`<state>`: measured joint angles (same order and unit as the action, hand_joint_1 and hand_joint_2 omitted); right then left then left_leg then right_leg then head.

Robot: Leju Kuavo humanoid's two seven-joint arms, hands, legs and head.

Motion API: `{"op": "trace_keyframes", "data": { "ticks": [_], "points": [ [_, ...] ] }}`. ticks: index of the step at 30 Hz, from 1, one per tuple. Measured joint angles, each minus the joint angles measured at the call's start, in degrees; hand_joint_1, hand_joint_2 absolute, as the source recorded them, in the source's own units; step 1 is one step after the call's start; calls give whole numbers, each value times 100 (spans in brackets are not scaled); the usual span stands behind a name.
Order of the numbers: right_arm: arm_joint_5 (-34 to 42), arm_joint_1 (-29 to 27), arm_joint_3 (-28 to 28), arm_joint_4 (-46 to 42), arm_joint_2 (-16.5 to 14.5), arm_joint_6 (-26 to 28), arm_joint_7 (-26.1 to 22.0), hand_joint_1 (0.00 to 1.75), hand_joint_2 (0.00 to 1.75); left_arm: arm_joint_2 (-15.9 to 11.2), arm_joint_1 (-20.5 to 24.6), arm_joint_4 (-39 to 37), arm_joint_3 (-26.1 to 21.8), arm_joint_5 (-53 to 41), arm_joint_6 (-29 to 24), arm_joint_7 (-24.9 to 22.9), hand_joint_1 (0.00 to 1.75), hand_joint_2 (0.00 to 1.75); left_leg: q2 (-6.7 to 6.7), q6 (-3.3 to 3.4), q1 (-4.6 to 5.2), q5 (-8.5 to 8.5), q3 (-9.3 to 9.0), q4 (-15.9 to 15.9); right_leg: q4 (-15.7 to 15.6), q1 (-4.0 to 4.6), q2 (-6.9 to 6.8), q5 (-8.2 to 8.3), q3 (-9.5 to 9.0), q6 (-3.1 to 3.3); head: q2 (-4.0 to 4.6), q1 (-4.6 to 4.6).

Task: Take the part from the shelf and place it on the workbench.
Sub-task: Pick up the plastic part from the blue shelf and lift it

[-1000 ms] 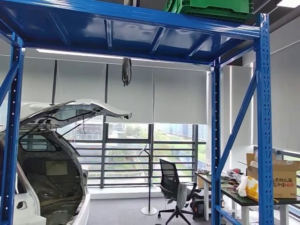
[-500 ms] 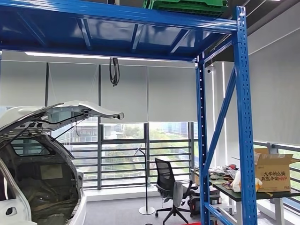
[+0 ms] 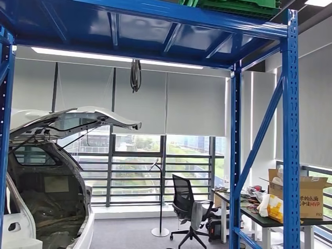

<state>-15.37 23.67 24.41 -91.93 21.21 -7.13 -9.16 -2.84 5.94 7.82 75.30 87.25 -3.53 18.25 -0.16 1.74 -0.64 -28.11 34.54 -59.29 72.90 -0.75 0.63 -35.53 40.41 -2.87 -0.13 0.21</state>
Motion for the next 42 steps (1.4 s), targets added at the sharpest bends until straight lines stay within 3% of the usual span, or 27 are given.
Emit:
{"op": "trace_keyframes", "data": {
  "ticks": [1, 2, 4, 6, 8, 11, 13, 15, 16, 17, 18, 20, 21, 22, 26, 28, 30, 31, 32, 33, 36, 38, 42],
  "points": [
    [0, -19, 1, 0, 1, 0, 0, 0, 0, 0, -4, 0, 0, 0, 1, 1, 0, 0, 0, 6, 4, -10, -10, -1, 191, -1, -1, -8, 124, -8, 0, 1],
    [0, -31, -1, -1, 1, 1, 0, 0, 0, 0, -7, 0, 0, 0, 1, 2, 0, 0, 2, 8, 7, -21, -26, -2, 158, -1, -3, 97, 139, -9, 0, 1],
    [0, -36, -12, -4, 2, 3, 0, 0, 0, 0, -8, 0, 0, 0, 1, 4, 0, 0, 10, -6, 9, -55, -78, -2, -524, 1, -18, 535, -141, 10, 0, 0],
    [2, -31, -26, -9, 2, 6, -1, 0, 0, 0, -4, 0, 0, 0, 1, 7, 0, 0, 18, -40, 24, -90, -114, -1, -1204, 30, -41, 807, -455, 62, -1, -1],
    [4, -33, -31, -16, 2, 8, -3, 0, 0, 1, -10, 0, 0, 0, 1, 5, 0, 0, 18, -87, 30, -103, -122, 10, -1387, 66, -43, 808, -542, 121, -1, -1],
    [5, -34, -42, -35, 2, 10, -9, 0, 0, 2, -8, 0, 0, 0, 1, 2, 0, 0, 14, -163, 19, -186, -119, -46, -1461, 48, -39, 820, -584, 220, 0, -1],
    [6, -28, -47, -47, 2, 11, -14, 0, 0, 2, -6, 0, 0, 0, 1, -1, 0, 0, 16, -195, 12, -450, 93, -510, -1500, 26, -50, 821, -624, 275, 0, -1],
    [5, -37, -39, -49, 2, 10, -15, 0, 0, 3, -20, 0, 1, 0, 1, -15, 0, 0, 17, -222, 2, -738, 480, -1242, -1501, 27, -51, 805, -634, 300, 0, -2],
    [5, -47, -34, -48, 2, 10, -15, 0, 0, 4, -27, 0, 2, 0, 1, -22, 0, 0, 17, -233, -3, -775, 622, -1472, -1500, 28, -48, 797, -639, 303, 0, -2],
    [5, -57, -31, -48, 2, 10, -15, 0, 0, 4, -32, 0, 2, 0, 1, -28, 0, 0, 17, -243, -11, -704, 670, -1503, -1499, 27, -42, 787, -648, 300, 0, -2],
    [5, -64, -29, -48, 2, 10, -15, 0, 0, 4, -33, 0, 2, 0, 1, -30, 0, 0, 17, -248, -24, -527, 609, -1310, -1497, 25, -34, 774, -665, 290, 0, -2],
    [5, -69, -31, -48, 1, 11, -15, 0, 0, 4, -31, 0, 2, 0, 1, -30, 0, 0, 17, -253, -43, -110, 304, -590, -1486, 28, -18, 730, -706, 245, 0, -1],
    [4, -68, -32, -48, 1, 11, -15, 0, 0, 6, -26, 0, 2, 0, 1, -30, 0, 0, 18, -240, -43, 3, 170, -292, -1472, 35, -10, 709, -715, 215, 0, 0],
    [4, -68, -33, -48, 1, 11, -16, 0, 0, 8, -22, 0, 2, 0, 1, -30, 0, 0, 20, -226, -37, 42, 90, -118, -1463, 41, -5, 695, -718, 183, 0, 0],
    [4, -75, -43, -49, 3, 13, -22, 0, 0, 10, -25, 0, 2, 0, 1, -32, 0, 0, 27, -102, -21, 3, 35, -34, -1413, 20, -13, 617, -719, 71, -1, -2],
    [5, -70, -57, -50, 4, 15, -23, 0, 0, 7, -14, 0, 1, 0, 1, -31, 0, 0, 25, -45, -31, -6, 8, -19, -995, 11, -28, 380, -536, 34, -1, -2],
    [5, -83, -60, -46, 4, 15, -24, 0, 0, 7, -10, 0, 2, 0, 1, -30, 0, 0, 24, -9, -14, -25, -8, -20, -223, 11, -32, 72, -139, 21, 0, -1],
    [5, -98, -58, -44, 4, 15, -23, 0, 0, 8, -13, 0, 2, 0, 1, -31, 0, 0, 24, 4, -4, -36, -19, -21, 73, 11, -32, 4, 35, 22, 0, 0],
    [4, -112, -56, -42, 4, 15, -23, 0, 0, 9, -17, 0, 2, 0, 1, -31, 0, 0, 26, 11, 6, -48, -34, -22, 185, 12, -32, 42, 124, 28, 0, 1],
    [4, -121, -57, -40, 4, 15, -24, 0, 0, 9, -19, 0, 2, 0, 1, -31, 0, 0, 31, 16, 13, -63, -55, -22, 66, 14, -32, 191, 103, 42, 0, 1],
    [5, -117, -62, -39, 4, 17, -24, 0, 0, 9, -14, 0, 2, 0, 1, -30, 0, 0, 46, -7, 30, -122, -126, -22, -995, 45, -37, 783, -334, 113, 0, -1],
    [7, -107, -64, -41, 4, 18, -25, 0, 0, 9, -17, 0, 2, 0, 1, -31, 0, 0, 48, -47, 40, -147, -131, -19, -1335, 78, -36, 842, -479, 161, -3, 2],
    [9, -99, -68, -56, 4, 21, -30, 0, 0, 9, -13, 0, 2, 0, 1, -30, 0, 0, 44, -152, 34, -270, -109, -120, -1461, 56, -30, 822, -564, 257, -2, 3]
  ]
}}
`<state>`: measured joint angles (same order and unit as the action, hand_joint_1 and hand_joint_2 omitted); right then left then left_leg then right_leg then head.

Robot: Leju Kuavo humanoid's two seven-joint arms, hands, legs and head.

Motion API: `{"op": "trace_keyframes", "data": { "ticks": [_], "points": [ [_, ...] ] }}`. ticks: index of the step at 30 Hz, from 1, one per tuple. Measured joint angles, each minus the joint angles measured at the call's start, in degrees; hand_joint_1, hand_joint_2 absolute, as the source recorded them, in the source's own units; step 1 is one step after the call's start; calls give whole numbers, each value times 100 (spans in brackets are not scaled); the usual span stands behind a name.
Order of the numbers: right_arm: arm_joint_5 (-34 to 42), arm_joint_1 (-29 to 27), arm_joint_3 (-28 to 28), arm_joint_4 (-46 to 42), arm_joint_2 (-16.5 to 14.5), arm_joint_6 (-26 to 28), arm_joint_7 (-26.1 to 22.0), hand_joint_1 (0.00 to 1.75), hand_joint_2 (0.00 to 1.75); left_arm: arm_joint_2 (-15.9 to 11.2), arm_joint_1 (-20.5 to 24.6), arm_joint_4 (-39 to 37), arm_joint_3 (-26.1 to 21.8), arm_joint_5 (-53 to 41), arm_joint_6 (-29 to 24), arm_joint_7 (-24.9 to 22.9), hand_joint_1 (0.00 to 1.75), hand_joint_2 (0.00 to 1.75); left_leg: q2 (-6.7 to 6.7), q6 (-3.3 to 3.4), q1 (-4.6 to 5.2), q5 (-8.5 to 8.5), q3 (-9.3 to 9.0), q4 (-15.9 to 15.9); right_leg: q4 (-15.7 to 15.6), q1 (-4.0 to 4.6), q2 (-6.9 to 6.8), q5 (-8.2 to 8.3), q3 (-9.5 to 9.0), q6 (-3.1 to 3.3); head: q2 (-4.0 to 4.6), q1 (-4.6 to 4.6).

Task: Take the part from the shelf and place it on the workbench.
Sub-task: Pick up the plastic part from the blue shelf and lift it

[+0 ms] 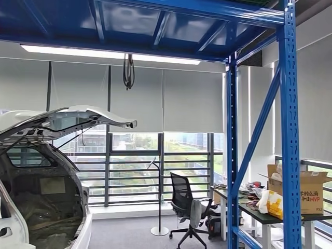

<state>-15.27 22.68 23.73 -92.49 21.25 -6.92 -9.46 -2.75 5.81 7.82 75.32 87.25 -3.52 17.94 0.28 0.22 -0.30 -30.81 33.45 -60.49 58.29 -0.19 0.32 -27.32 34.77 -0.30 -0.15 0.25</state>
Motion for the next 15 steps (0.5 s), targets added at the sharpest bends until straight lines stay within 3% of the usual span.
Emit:
{"op": "trace_keyframes", "data": {
  "ticks": [1, 3, 5, 6, 7, 9, 10, 15],
  "points": [
    [0, 3, 1, -5, -1, 1, -2, 0, 0, 0, 3, 0, 0, 0, 0, 1, 0, 0, 0, -19, -4, -124, 99, -222, -26, -13, -6, -1, -30, 26, 1, -1],
    [0, 1, 8, -9, -2, 1, -5, 0, 0, 0, -6, 0, 1, 0, 0, 2, 0, 0, 0, -50, -14, -432, 477, -950, -32, -13, -15, -25, -60, 60, 2, -1],
    [1, -15, 16, -10, -2, 1, -5, 0, 0, 0, -21, 0, 2, 0, 1, 3, 0, 0, -1, -79, -29, -512, 790, -1438, -31, -13, -12, -51, -84, 68, 2, -1],
    [1, -23, 18, -10, -2, 1, -5, 0, 0, -1, -24, 0, 2, 0, 2, 3, 0, 0, -1, -89, -41, -384, 801, -1375, -29, -14, -6, -69, -104, 62, 2, -1],
    [1, -28, 18, -10, -2, 2, -5, 0, 0, -3, -24, 0, 2, 0, 2, 4, 0, 0, -1, -95, -56, -163, 704, -1097, -27, -17, 1, -93, -137, 48, 2, -1],
    [1, -28, 15, -12, -2, 3, -5, 0, 0, -11, -21, 0, 3, 0, 2, 6, 0, 0, -1, -96, -74, 238, 392, -363, -12, -14, 17, -155, -196, -6, 2, -1],
    [2, -27, 13, -14, -1, 3, -7, 0, 0, -14, -18, 0, 3, 0, 3, 7, 0, 0, 0, -79, -73, 323, 278, -111, -5, -7, 24, -180, -209, -39, 2, -1],
    [3, -20, -2, -28, 2, 7, -13, 0, 0, -22, -18, -1, 4, 0, 1, 20, 0, 0, 4, 75, -54, 265, 164, 70, 100, -22, 18, -300, -197, -175, 1, -2]
  ]
}}
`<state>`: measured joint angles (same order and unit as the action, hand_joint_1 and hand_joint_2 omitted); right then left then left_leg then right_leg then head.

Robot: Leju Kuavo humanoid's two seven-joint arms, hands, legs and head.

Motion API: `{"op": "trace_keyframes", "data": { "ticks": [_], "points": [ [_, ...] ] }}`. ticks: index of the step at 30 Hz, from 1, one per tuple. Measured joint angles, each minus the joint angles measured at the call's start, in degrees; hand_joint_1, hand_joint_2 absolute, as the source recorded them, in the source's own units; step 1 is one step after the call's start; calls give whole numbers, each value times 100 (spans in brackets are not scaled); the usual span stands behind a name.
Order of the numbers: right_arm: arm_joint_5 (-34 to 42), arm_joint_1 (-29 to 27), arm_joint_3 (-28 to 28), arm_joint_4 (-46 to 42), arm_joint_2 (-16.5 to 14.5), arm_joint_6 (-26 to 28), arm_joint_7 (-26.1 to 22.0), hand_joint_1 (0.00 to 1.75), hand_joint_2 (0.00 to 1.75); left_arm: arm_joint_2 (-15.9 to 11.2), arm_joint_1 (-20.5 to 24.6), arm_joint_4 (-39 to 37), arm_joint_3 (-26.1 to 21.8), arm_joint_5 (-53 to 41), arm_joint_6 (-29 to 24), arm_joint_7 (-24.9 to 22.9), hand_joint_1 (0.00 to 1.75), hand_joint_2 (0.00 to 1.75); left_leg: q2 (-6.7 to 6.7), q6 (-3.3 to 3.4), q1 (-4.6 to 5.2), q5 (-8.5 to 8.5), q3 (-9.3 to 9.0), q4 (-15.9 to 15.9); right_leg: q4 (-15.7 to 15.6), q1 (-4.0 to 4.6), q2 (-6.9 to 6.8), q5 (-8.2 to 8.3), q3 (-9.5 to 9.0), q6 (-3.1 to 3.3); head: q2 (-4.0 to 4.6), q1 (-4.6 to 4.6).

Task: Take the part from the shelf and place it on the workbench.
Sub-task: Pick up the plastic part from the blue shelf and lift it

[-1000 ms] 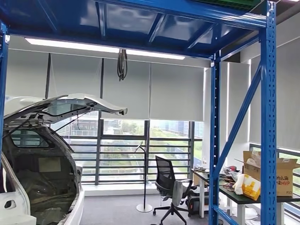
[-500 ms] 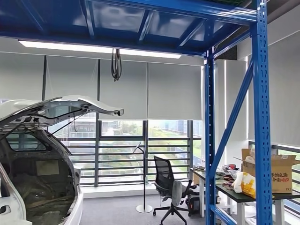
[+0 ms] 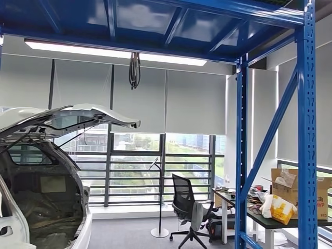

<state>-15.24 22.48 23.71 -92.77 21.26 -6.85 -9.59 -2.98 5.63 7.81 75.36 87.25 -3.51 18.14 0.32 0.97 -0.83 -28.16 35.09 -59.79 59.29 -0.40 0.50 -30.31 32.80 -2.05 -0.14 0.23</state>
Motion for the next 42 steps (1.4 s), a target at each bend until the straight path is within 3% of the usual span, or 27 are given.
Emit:
{"op": "trace_keyframes", "data": {
  "ticks": [2, 4, 5, 6, 8, 10, 13, 16, 19, 20, 21, 22, 24, 26, 29, 31, 32, 35, 36, 37, 38, 40, 42],
  "points": [
    [2, 7, -7, -6, 6, 5, -4, 0, 0, -9, 9, -1, 0, 0, -1, 9, 0, 0, -3, 56, -5, -29, -51, 11, 529, -7, -18, -241, 247, -36, 0, 0],
    [3, -7, -5, -4, 11, 9, -5, 0, 0, -10, 13, -1, 1, 0, -1, 11, 0, 0, -4, 90, 9, -72, -98, 10, 1312, -8, -20, -486, 699, -49, 1, 2],
    [3, -22, -3, -2, 11, 9, -5, 0, 0, -10, 9, -1, 1, 0, -1, 11, 0, 0, -2, 98, 16, -99, -128, 10, 1542, -7, -20, -493, 868, -47, 1, 2],
    [4, -34, -2, 0, 12, 10, -5, 0, 0, -11, 5, -1, 2, 0, -1, 11, 0, 0, 1, 101, 24, -128, -166, 10, 1551, -6, -20, -385, 933, -36, 1, 2],
    [7, -42, -5, -1, 15, 15, -8, 0, 0, -12, 1, -1, 2, 0, -1, 12, 0, 0, 12, 91, 33, -203, -272, 12, 921, 6, -22, 93, 739, 11, 1, 1],
    [15, -37, -8, -1, 21, 22, -15, 0, 0, -11, 8, -1, 5, 0, -1, 13, 0, 0, 21, 53, 37, -267, -346, 24, 271, 49, -30, 418, 476, 83, -2, 2],
    [26, -36, -13, -18, 32, 34, -29, 0, 0, -10, 8, -1, 20, 0, -1, 17, 0, 0, 17, -34, 28, -301, -355, 69, 15, 99, -22, 381, 375, 177, -7, 7],
    [36, -50, -33, -60, 31, 54, -64, 0, 0, -17, 18, -1, 34, 0, -1, 35, 0, 0, 8, -99, 30, -439, -295, -125, -112, 57, -23, 348, 251, 243, -5, 7],
    [37, -67, -41, -74, 21, 73, -80, 0, 0, -21, 13, -1, 50, 0, 0, 44, 0, 0, 8, -148, 20, -782, 294, -1142, -141, 48, -36, 272, 132, 295, -2, 7],
    [18, -80, -39, -74, 14, 88, -88, 0, 0, -21, 4, -1, 57, 0, -1, 45, 0, 0, 8, -163, 17, -800, 489, -1397, -140, 50, -33, 241, 98, 297, -1, 6],
    [-20, -91, -40, -74, 2, 123, -107, 0, 0, -22, -6, -1, 66, 0, -1, 45, 0, 0, 8, -174, 13, -707, 597, -1460, -140, 49, -26, 207, 57, 294, 0, 5],
    [-81, -104, -44, -75, -19, 178, -139, 0, 0, -25, -10, -1, 73, 0, -1, 46, 0, 0, 7, -179, 7, -498, 591, -1295, -139, 48, -18, 168, 3, 285, 1, 6],
    [-217, -136, -59, -85, -79, 314, -212, 0, 0, -33, -6, -1, 85, 0, -1, 48, 0, 0, 5, -171, -1, -5, 356, -602, -138, 49, -6, 76, -115, 249, 1, 7],
    [-219, -158, -69, -95, -125, 328, -208, 0, 0, -39, 6, -1, 91, 0, 0, 49, 0, 0, 7, -123, 13, 163, 154, -118, -122, 61, 3, 4, -164, 193, 0, 8],
    [70, -168, -98, -95, -133, 145, -107, 0, 0, -40, 4, -1, 92, 0, 2, 52, 0, 0, 15, -16, 42, 82, 102, -22, -135, 49, 5, -50, -171, 105, -1, 6],
    [214, -156, -136, -93, -125, 68, -77, 0, 0, -50, 0, -2, 92, 0, 2, 58, 0, 0, 14, 49, 25, 52, 40, 8, 45, 35, -8, -164, -119, 46, 0, 8],
    [252, -151, -152, -90, -118, 47, -71, 0, 0, -55, 5, -3, 92, 0, 2, 61, 0, 0, 12, 79, 14, 30, -2, 22, 319, 26, -13, -282, 9, 20, 0, 8],
    [469, -175, -174, -59, -104, -76, -70, 0, 0, -63, 14, -3, 92, 0, 4, 63, 0, 0, 11, 116, 18, -54, -106, 24, 1444, 9, -19, -604, 687, -22, 1, 9],
    [631, -189, -187, -44, -102, -158, -74, 0, 0, -63, 12, -3, 92, 0, 5, 63, 0, 0, 13, 115, 18, -83, -144, 23, 1569, 8, -19, -548, 825, -27, 1, 9],
    [812, -197, -210, -30, -95, -244, -84, 0, 0, -63, 9, -3, 92, 0, 5, 64, 0, 0, 18, 111, 18, -114, -190, 22, 1465, 8, -20, -376, 852, -24, 1, 9],
    [972, -200, -243, -21, -80, -313, -102, 0, 0, -63, 8, -3, 92, 0, 4, 65, 0, 0, 23, 103, 18, -154, -245, 22, 1151, 9, -21, -108, 775, -15, 1, 9],
    [1086, -204, -322, -11, -27, -361, -150, 0, 87, -63, 10, -3, 92, 0, 0, 69, 0, 0, 37, 65, 25, -235, -346, 30, 425, 28, -22, 341, 513, 25, 1, 8],
    [884, -216, -377, -15, 27, -292, -176, 0, 175, -63, 10, -3, 92, 0, -5, 69, 0, 0, 43, 25, 40, -287, -381, 36, 64, 53, -19, 434, 367, 80, -1, 8]
  ]
}}
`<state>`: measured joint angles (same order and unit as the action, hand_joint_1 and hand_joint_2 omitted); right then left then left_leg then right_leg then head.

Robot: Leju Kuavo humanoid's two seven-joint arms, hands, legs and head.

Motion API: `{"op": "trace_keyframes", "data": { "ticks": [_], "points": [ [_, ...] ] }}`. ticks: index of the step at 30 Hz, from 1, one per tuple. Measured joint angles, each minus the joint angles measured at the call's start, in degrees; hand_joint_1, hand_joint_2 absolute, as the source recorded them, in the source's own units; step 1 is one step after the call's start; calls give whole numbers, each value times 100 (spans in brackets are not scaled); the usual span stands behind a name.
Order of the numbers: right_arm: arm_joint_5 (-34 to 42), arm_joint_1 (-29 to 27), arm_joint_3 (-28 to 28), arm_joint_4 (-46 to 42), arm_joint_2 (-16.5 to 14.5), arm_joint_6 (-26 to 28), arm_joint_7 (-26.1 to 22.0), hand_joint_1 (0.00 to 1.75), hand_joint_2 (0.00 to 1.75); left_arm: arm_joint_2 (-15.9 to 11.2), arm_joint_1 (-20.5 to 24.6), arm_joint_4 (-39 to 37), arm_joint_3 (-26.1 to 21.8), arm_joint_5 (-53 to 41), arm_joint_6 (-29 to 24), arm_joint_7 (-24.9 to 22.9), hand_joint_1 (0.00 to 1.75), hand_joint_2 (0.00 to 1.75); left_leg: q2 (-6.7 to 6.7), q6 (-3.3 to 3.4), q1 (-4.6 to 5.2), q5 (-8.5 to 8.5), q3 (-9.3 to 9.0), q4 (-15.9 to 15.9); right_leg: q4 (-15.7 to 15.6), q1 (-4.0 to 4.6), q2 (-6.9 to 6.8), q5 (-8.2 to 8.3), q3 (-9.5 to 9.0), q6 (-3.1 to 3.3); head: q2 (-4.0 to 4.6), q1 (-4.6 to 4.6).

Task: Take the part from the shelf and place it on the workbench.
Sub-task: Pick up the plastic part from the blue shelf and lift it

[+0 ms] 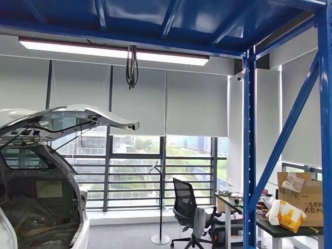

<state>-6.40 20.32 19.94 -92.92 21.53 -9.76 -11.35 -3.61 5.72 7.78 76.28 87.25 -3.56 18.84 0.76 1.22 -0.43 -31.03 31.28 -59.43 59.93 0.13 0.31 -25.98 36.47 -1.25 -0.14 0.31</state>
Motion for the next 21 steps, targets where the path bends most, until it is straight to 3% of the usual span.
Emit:
{"op": "trace_keyframes", "data": {
  "ticks": [8, 11, 17, 21],
  "points": [
    [-1856, -30, 80, 3, 173, 651, 368, 0, 175, 1, 2, 0, 0, 0, -11, -2, 0, 0, -20, -13, 11, -23, -42, 87, -67, 3, 41, -72, -17, 59, 1, 0],
    [-2939, -30, 143, 43, 210, 1113, 664, 0, 175, 1, 4, 0, 0, 0, -25, -8, 0, 0, -20, -33, 7, -18, -45, 98, -66, 8, 41, -76, -17, 67, 1, 0],
    [-4700, -32, 366, 255, 207, 1777, 1035, 0, 175, 2, 9, 0, 26, -3, -45, -46, 0, 0, -19, -62, 3, -11, -47, 100, -63, 12, 38, -76, -25, 69, 1, 0],
    [-5468, -19, 544, 553, 86, 2067, 1148, 0, 175, 3, 16, 0, 87, -8, -48, -57, 0, 0, -19, -62, 13, -11, -49, 100, -63, 2, 37, -75, -29, 68, 1, 0]
  ]
}}
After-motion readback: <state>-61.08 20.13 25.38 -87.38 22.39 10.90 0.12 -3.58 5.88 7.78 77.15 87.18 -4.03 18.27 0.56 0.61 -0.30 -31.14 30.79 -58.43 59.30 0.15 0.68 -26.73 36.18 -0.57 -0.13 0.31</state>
